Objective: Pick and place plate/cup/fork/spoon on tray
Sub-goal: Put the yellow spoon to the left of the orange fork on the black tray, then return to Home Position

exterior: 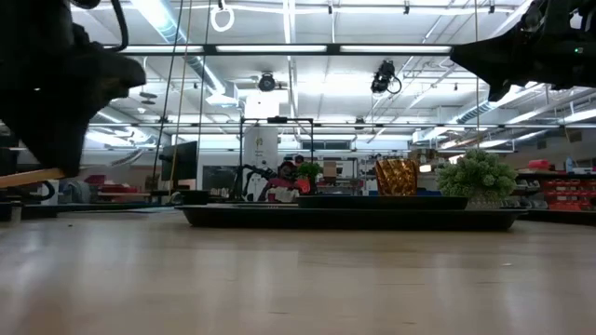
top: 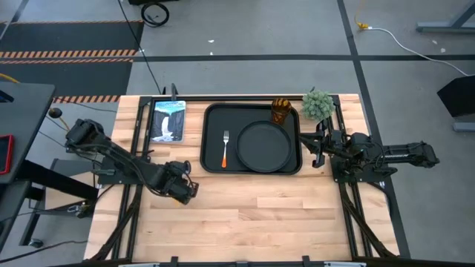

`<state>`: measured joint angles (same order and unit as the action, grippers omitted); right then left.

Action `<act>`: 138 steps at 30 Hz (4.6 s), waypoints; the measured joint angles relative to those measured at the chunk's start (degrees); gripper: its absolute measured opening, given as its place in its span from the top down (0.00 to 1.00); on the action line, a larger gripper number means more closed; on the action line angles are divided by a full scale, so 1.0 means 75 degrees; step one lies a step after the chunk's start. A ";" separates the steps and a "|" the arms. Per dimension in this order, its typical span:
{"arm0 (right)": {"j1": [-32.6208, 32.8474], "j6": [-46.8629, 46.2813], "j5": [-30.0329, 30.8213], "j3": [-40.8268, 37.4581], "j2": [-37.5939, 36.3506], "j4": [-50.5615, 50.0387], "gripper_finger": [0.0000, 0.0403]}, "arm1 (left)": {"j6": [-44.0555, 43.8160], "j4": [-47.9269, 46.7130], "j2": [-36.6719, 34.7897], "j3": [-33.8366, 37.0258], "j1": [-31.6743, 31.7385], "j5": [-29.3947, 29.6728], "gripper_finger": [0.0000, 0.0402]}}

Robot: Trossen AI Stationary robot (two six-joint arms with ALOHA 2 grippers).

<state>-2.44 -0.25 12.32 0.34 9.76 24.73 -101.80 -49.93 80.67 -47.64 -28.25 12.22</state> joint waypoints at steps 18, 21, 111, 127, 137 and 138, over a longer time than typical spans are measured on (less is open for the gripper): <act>-0.0001 -0.0001 0.0000 0.0000 -0.0003 0.0001 0.83 | 0.3492 0.3384 -0.0163 -0.0012 0.3832 0.0836 0.84; -0.0003 -0.0001 0.0000 0.0000 -0.0002 0.0003 0.83 | 0.4014 0.3731 -0.0071 -0.0011 0.4480 0.0548 0.83; 0.0000 -0.0002 0.0000 0.0000 -0.0002 0.0005 0.83 | 0.9094 0.5502 0.1474 -0.1370 0.4755 -0.1298 0.67; 0.0000 0.0000 0.0000 0.0002 0.0000 0.0003 0.83 | 1.2488 0.6761 0.0402 -0.1335 0.3142 0.1095 0.67; 0.0000 0.0000 0.0000 0.0000 0.0000 0.0006 0.83 | 1.4205 0.7362 -0.2237 0.0386 0.2587 0.1202 0.67; -0.0003 -0.0001 0.0000 0.0000 -0.0002 0.0008 0.83 | 1.4200 0.7595 -0.2574 0.0796 0.2595 0.1206 0.67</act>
<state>-2.46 -0.26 12.32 0.34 9.74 24.79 4.70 7.03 61.36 -41.67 -8.79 21.27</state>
